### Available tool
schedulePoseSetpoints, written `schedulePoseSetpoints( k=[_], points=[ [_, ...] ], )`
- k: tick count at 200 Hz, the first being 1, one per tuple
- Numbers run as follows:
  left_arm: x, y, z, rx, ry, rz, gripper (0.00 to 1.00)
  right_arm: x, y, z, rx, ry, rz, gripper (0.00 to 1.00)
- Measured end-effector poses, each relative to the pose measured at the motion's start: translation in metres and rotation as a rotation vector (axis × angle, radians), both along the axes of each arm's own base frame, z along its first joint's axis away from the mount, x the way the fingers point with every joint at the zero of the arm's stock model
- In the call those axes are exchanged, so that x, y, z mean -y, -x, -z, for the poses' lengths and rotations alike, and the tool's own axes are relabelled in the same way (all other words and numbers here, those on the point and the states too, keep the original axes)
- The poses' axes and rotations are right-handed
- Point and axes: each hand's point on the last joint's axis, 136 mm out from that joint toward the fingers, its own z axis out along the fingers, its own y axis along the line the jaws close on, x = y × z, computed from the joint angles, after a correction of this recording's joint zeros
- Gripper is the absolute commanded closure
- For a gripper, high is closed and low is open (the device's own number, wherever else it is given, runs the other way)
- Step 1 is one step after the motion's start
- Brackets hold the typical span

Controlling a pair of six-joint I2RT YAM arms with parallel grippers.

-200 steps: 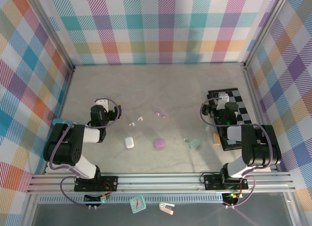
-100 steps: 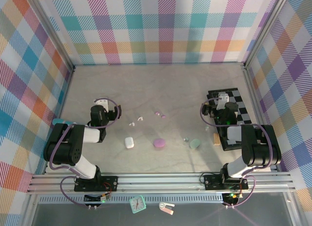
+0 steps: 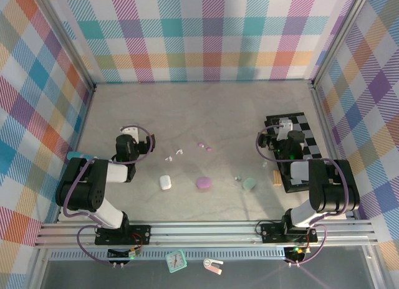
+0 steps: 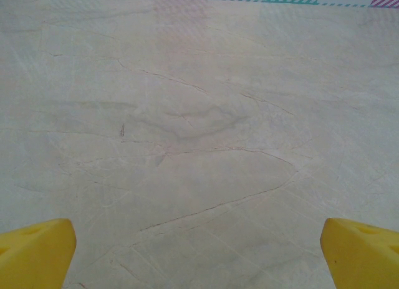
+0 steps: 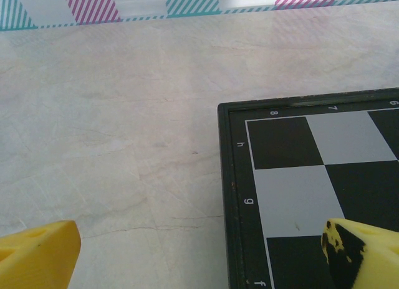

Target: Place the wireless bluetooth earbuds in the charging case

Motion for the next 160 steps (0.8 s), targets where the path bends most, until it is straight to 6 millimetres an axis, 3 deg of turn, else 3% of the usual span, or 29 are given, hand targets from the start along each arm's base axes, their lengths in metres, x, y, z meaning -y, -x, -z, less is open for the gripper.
schedulePoseSetpoints(
  k=[42,57,103,133,160],
  points=[
    [0.000,0.003,0.001,-0.026,-0.003,0.000,0.00,-0.012,0.007,-0.001,-0.021,0.005,-0.057,0.01],
    [0.001,0.005,-0.009,-0.029,-0.004,0.003,0.00,-0.020,0.011,-0.008,-0.021,0.028,-0.095,0.01],
    [0.019,0.006,-0.068,0.066,-0.031,0.056,0.00,-0.069,0.020,-0.038,0.012,0.112,-0.285,0.01],
    [0.026,0.010,-0.080,0.074,-0.049,0.085,0.00,-0.095,0.032,-0.035,-0.009,0.149,-0.392,0.01],
    [0.036,0.019,-0.086,0.067,-0.037,0.141,0.00,-0.130,0.050,-0.032,-0.040,0.216,-0.566,0.01]
  ],
)
